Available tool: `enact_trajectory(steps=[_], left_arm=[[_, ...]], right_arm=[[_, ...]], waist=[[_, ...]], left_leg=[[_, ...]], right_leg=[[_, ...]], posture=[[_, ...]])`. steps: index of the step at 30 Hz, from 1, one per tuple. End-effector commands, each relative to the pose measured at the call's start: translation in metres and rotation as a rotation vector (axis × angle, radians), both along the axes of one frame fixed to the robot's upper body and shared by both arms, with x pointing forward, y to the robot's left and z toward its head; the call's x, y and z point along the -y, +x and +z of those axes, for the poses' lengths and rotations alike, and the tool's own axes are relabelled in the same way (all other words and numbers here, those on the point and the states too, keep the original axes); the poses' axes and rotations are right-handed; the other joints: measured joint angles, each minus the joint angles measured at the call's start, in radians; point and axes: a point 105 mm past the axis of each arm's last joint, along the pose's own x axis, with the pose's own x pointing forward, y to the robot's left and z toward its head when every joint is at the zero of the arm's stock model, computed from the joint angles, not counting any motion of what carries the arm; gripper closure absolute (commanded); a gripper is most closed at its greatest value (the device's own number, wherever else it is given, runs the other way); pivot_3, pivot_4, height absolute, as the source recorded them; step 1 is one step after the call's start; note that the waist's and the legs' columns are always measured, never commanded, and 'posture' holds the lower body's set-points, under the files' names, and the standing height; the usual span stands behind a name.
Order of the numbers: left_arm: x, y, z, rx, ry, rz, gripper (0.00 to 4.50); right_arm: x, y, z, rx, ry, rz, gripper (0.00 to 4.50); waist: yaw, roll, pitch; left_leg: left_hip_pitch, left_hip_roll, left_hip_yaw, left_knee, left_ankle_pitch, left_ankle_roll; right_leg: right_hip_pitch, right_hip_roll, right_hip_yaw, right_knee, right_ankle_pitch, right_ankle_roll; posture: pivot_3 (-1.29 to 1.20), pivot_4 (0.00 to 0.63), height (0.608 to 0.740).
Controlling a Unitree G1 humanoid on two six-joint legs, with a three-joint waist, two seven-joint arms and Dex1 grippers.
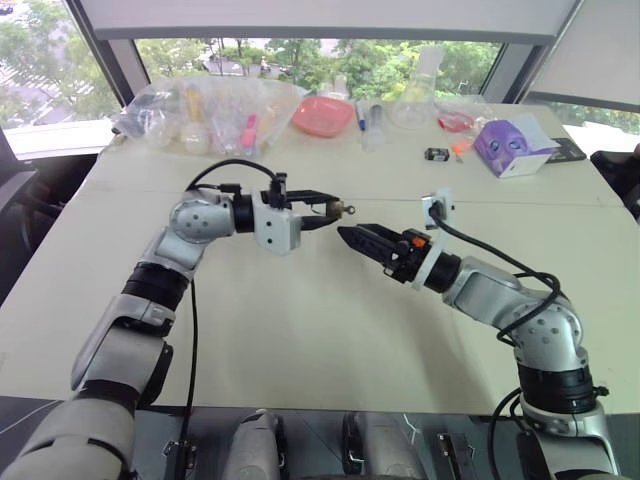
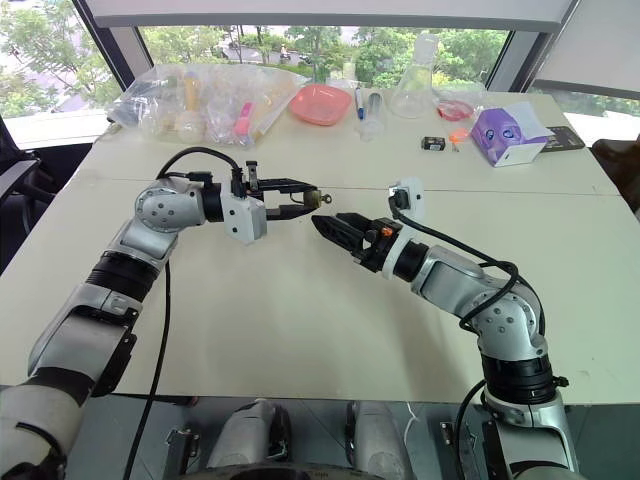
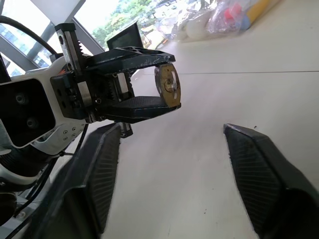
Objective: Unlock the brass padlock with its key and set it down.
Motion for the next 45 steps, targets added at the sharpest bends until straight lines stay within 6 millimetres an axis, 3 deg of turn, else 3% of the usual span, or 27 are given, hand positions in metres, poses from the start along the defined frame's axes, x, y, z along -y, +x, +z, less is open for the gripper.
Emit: enact_trajectory(steps=[1,9,12,17,21,29,37,45], left_arm=[[0.003,-0.007,0.013,0.042,-0.037,-0.035,3.78],[0.006,-0.014,0.009,0.036,-0.035,-0.058,3.78],[0.007,-0.015,0.009,0.034,-0.038,-0.060,3.78],[0.008,-0.016,0.010,0.035,-0.043,-0.062,3.78],[0.009,-0.016,0.011,0.026,-0.050,-0.064,3.78],[0.007,-0.014,0.014,-0.011,-0.086,-0.041,0.02],[-0.040,0.017,0.033,-0.444,-0.381,0.194,0.02],[-0.037,0.013,0.029,-0.505,-0.393,0.206,0.02]], right_arm=[[-0.004,0.000,0.016,0.056,0.030,0.012,1.25],[-0.011,0.005,0.018,0.051,0.053,0.024,1.25],[-0.013,0.007,0.017,0.039,0.063,0.021,2.07],[-0.017,0.006,0.016,0.027,0.064,0.038,4.47],[-0.018,0.006,0.014,0.021,0.055,0.041,4.47],[-0.015,0.008,0.018,0.032,0.076,0.020,4.50],[0.000,0.016,0.020,0.033,0.091,-0.043,4.50],[-0.001,0.018,0.024,0.036,0.115,-0.029,4.50]], waist=[[0.000,0.000,0.000],[-0.001,0.000,0.000],[0.000,0.000,0.000],[0.000,0.000,0.000],[-0.001,0.000,0.000],[0.000,0.000,0.000],[-0.004,0.000,0.000],[0.001,0.000,0.000]], left_leg=[[0.000,0.000,0.000,0.000,0.000,0.000],[0.000,0.000,0.000,0.000,0.000,0.000],[0.000,0.000,0.000,0.000,0.000,0.000],[0.000,0.000,0.001,0.000,0.000,0.000],[0.000,0.000,0.001,0.000,0.000,0.000],[0.000,0.000,0.001,0.000,0.000,0.000],[0.000,0.000,-0.001,0.000,0.000,0.000],[0.000,0.000,0.000,0.001,0.000,0.000]], right_leg=[[0.000,0.000,0.000,0.000,0.000,0.000],[0.000,0.000,0.000,0.000,0.000,0.000],[0.000,0.000,0.000,0.000,0.000,0.000],[0.000,0.000,0.000,0.000,0.000,0.000],[0.000,0.000,0.000,0.000,0.000,0.000],[0.000,0.000,0.000,0.000,0.000,0.000],[0.000,0.000,0.000,0.001,0.000,0.000],[0.000,0.000,0.000,0.001,0.000,0.000]], posture=[[0.00,0.150,0.740],[0.00,0.150,0.740],[0.00,0.150,0.740],[0.00,0.150,0.740],[0.00,0.150,0.740],[0.00,0.150,0.740],[0.00,0.150,0.740],[0.00,0.150,0.740]])
